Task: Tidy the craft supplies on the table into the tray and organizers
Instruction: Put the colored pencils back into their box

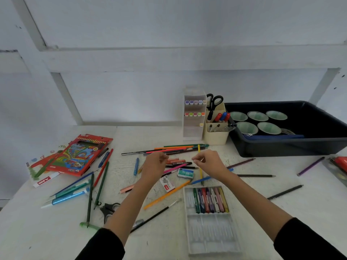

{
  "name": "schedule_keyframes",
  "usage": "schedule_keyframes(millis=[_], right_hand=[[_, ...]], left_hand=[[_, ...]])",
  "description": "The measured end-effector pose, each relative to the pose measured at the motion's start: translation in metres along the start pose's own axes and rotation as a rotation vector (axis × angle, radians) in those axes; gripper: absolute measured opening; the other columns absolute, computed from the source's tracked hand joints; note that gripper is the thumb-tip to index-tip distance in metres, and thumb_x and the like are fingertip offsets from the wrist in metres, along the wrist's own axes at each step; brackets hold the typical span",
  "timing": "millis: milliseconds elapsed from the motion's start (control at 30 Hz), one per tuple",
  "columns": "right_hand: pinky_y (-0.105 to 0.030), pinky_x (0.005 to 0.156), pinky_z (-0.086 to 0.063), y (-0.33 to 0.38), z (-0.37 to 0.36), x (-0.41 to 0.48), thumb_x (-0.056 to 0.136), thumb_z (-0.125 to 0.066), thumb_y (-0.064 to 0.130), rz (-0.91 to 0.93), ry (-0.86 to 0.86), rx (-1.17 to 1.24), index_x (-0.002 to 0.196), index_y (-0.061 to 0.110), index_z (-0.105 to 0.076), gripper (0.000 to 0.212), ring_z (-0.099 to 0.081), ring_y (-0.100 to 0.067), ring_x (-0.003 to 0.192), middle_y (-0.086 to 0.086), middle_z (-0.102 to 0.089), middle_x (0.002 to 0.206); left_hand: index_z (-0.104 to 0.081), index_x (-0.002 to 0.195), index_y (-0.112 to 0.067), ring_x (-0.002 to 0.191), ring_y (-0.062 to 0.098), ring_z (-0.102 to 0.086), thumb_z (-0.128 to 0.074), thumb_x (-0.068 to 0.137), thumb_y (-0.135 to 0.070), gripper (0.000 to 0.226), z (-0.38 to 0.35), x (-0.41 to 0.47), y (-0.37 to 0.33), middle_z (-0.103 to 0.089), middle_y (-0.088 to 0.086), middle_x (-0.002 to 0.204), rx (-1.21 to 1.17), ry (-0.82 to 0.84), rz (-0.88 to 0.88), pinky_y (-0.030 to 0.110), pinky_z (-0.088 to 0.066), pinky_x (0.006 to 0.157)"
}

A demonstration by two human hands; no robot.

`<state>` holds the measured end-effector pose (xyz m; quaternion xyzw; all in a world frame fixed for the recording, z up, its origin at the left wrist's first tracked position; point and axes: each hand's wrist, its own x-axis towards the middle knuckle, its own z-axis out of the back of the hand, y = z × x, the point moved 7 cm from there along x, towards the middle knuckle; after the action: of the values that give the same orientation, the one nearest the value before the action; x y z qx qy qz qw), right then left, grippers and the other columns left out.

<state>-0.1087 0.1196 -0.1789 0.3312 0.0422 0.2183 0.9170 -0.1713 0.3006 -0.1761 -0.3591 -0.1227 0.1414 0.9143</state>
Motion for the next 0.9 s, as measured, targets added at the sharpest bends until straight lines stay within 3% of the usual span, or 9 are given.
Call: schedule_keyframes(millis=[133,267,400,500,600,700,767,833,900], right_hand=[[-0.023,0.074,-0.045,0.009,-0.02,0.029,0.09,-0.061,0.017,0.02,0.065,-0.03,0.096,0.006,-0.073,0.018,-0.055,-0.009,0.076,-0.007,-0.07,0.1],[-0.026,0.065,-0.037,0.012,-0.047,0.045,0.089,-0.061,0.017,0.042,0.19,-0.138,0.083,-0.004,-0.07,0.024,-0.055,-0.026,0.074,-0.016,-0.062,0.08],[-0.022,0.068,-0.034,0.016,-0.05,0.048,0.087,-0.064,0.017,0.085,0.217,-0.184,0.09,0.003,-0.074,0.017,-0.049,-0.014,0.075,-0.003,-0.056,0.077],[-0.017,0.068,-0.038,0.014,-0.047,0.048,0.08,-0.072,0.013,0.054,0.233,-0.079,0.093,0.005,-0.073,0.015,-0.05,-0.008,0.073,0.003,-0.061,0.077],[-0.007,0.061,-0.037,0.01,-0.041,0.05,0.077,-0.074,0.01,0.025,0.194,-0.051,0.09,0.005,-0.074,0.014,-0.051,-0.003,0.067,-0.007,-0.07,0.089],[-0.017,0.069,-0.04,0.005,-0.032,0.047,0.081,-0.071,0.009,0.029,0.134,-0.099,0.09,0.006,-0.073,0.01,-0.052,-0.008,0.075,-0.007,-0.067,0.092],[-0.023,0.074,-0.041,-0.004,-0.023,0.044,0.085,-0.067,0.01,0.007,0.075,-0.134,0.099,0.009,-0.07,0.015,-0.048,-0.011,0.081,-0.004,-0.053,0.095],[-0.024,0.077,-0.04,-0.013,-0.013,0.04,0.088,-0.063,0.011,-0.033,0.023,-0.162,0.109,0.01,-0.067,0.021,-0.045,-0.013,0.085,-0.002,-0.043,0.098],[-0.022,0.075,-0.037,-0.021,-0.002,0.033,0.089,-0.061,0.011,-0.09,-0.021,-0.137,0.108,0.01,-0.068,0.02,-0.045,-0.012,0.083,-0.003,-0.044,0.098]], left_hand=[[-0.065,0.111,-0.008,0.102,0.017,-0.059,-0.05,0.094,-0.008,0.022,-0.014,0.025,0.012,-0.063,0.007,0.115,0.061,0.044,-0.023,0.02,-0.04,0.085],[-0.063,0.115,-0.01,0.11,0.021,-0.055,-0.048,0.095,-0.009,0.026,-0.037,0.04,0.01,-0.06,0.007,0.12,0.18,0.18,-0.134,0.032,-0.043,0.095],[-0.068,0.11,-0.01,0.103,0.021,-0.057,-0.053,0.091,-0.006,0.025,-0.045,0.043,0.005,-0.064,0.006,0.112,0.241,0.174,-0.264,0.031,-0.045,0.087],[-0.069,0.111,-0.009,0.102,0.02,-0.055,-0.053,0.091,-0.005,0.026,-0.048,0.047,0.007,-0.063,0.006,0.108,0.228,0.204,-0.287,0.027,-0.042,0.085],[-0.069,0.11,-0.011,0.101,0.022,-0.056,-0.053,0.091,-0.005,0.026,-0.048,0.049,0.01,-0.061,0.005,0.106,0.208,0.2,-0.25,0.028,-0.043,0.086],[-0.067,0.113,-0.012,0.103,0.019,-0.054,-0.057,0.091,-0.009,0.025,-0.041,0.047,0.01,-0.061,0.003,0.108,0.193,0.112,-0.227,0.025,-0.039,0.086],[-0.068,0.11,-0.01,0.102,0.018,-0.053,-0.059,0.09,-0.013,0.022,-0.037,0.043,0.004,-0.061,0.003,0.105,0.155,0.059,-0.251,0.023,-0.037,0.084],[-0.069,0.106,-0.009,0.1,0.018,-0.054,-0.059,0.09,-0.013,0.019,-0.041,0.037,-0.005,-0.063,0.004,0.103,0.122,0.106,-0.285,0.022,-0.038,0.084],[-0.067,0.111,-0.008,0.102,0.019,-0.055,-0.058,0.091,-0.013,0.023,-0.054,0.031,-0.013,-0.062,0.005,0.106,0.153,0.214,-0.31,0.024,-0.041,0.087]])
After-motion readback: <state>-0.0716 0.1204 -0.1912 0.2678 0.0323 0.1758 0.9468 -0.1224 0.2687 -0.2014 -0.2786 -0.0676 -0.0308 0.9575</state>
